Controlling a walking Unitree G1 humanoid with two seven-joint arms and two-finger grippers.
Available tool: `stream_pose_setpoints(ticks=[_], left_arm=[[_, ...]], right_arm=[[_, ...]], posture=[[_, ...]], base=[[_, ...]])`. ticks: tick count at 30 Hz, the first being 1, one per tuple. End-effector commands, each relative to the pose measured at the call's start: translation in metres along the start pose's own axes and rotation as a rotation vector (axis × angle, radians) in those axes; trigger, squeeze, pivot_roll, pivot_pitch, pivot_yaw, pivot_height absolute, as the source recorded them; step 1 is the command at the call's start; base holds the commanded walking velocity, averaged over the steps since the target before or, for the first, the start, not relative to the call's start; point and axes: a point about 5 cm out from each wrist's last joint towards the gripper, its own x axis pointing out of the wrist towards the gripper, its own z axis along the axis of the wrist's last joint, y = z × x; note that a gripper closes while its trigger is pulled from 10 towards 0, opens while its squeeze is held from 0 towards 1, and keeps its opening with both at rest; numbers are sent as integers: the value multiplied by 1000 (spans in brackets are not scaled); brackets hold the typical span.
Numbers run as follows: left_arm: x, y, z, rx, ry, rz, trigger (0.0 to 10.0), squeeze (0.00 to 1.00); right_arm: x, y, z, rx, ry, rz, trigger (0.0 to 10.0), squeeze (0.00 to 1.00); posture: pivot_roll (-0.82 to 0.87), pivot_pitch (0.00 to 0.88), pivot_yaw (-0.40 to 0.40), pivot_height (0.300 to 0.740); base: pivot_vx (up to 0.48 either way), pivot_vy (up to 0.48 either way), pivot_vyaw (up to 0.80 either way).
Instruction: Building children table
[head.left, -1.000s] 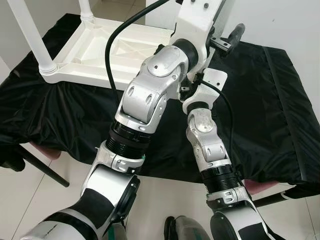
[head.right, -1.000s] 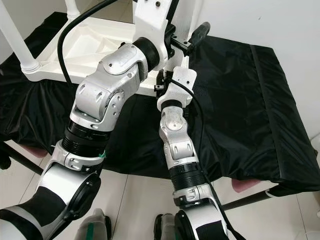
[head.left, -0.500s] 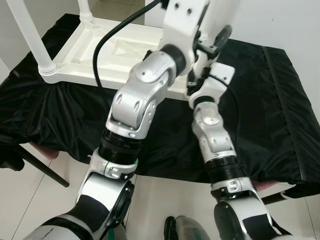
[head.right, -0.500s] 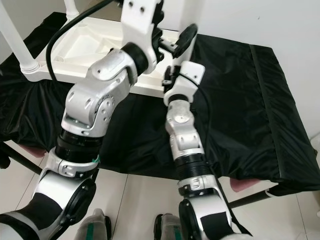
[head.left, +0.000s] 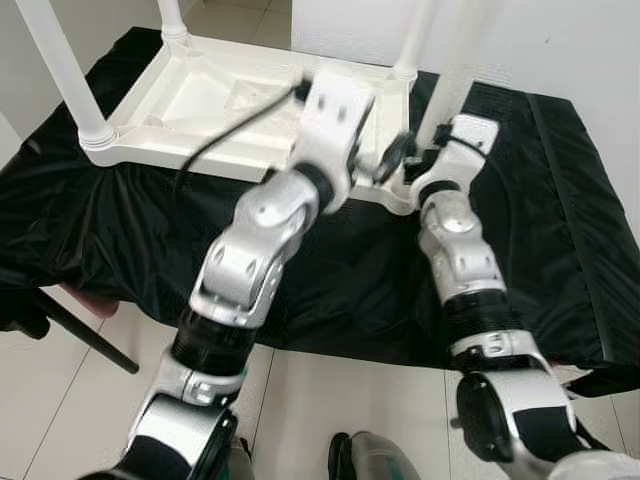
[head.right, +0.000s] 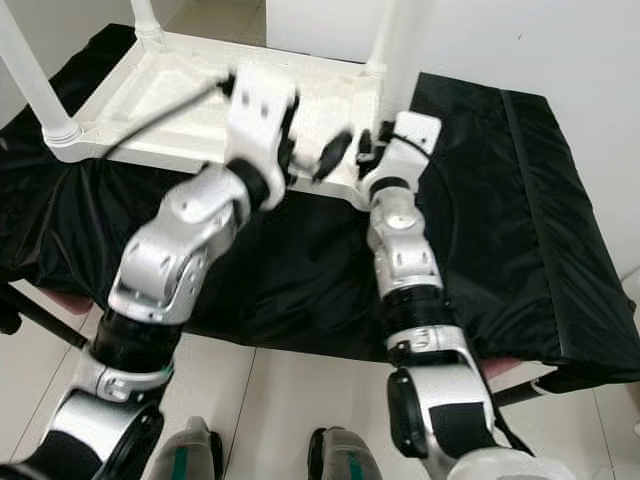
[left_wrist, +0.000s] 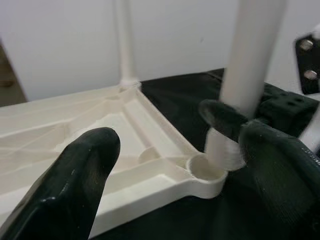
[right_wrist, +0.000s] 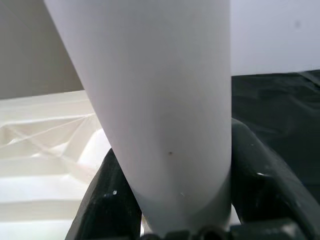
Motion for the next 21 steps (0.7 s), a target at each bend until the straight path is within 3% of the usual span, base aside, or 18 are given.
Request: stream_pose_setpoints(ticks=[1,2,3,4,7,21], left_arm=[[1,-5,5,22,-18,-20,10000,0],[-2,-4,-11,51,37,-23,10000,0],[-2,-4,-11,51,37,-23,10000,0],[-5,-5,-26,73,87,-28,10000,0],[-10,-7,-43,93,146,-42,10000,0],[-15,-17,-45,88,151,-86,10000,0]], right_arm=[[1,1,1,7,-8,10,10000,0],[4,-3,1,34,3,10,10000,0],[4,-3,1,34,3,10,10000,0],[5,-7,0,54,14,8,10000,0],[8,-13,-2,77,34,11,10000,0],[16,-7,-11,55,64,68,10000,0]], posture=[[21,26,-61,740],[27,22,-63,740],[27,22,-63,740],[26,20,-62,740],[20,17,-55,740],[28,24,-48,740]], base=[[0,0,0],[0,0,0],[0,0,0],[0,0,0],[0,0,0],[0,0,0]])
